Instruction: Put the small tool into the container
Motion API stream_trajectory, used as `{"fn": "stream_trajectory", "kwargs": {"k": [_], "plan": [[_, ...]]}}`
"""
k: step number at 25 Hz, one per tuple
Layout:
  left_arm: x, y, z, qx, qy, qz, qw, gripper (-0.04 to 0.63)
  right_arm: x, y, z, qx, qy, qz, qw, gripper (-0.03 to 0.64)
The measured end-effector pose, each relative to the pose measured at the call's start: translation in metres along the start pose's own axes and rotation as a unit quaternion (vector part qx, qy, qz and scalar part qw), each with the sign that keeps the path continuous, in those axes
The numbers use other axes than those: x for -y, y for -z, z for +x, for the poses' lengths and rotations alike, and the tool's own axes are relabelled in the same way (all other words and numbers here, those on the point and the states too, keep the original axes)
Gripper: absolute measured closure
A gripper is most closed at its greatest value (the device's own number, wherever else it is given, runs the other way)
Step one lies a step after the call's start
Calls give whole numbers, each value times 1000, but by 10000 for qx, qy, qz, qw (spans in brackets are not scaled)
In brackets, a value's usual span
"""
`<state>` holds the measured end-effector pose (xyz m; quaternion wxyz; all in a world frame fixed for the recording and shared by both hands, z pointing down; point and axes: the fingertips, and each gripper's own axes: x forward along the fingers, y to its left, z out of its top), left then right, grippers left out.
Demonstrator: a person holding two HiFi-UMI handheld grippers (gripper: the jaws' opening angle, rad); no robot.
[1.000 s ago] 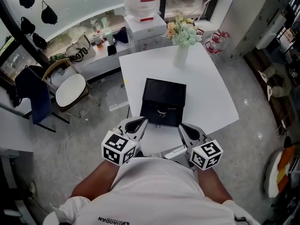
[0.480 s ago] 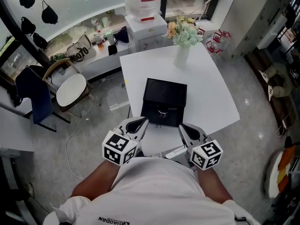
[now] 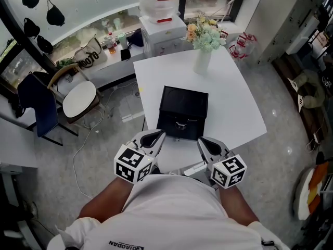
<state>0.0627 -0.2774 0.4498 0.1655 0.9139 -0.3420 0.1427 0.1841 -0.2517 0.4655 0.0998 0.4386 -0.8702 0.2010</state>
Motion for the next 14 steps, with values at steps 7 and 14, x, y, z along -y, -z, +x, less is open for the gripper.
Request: {"fn": "stream_trajectory", "kwargs": {"k": [7,14], "plan": [[-1,-1,-2,-3,-5,-3,10000,586,-3,0,2,-41,-22,-28,10000,612],[1,2,-5,13,-25,-8,10000,586,-7,5,0,-61,-47,-23,10000,612]]}}
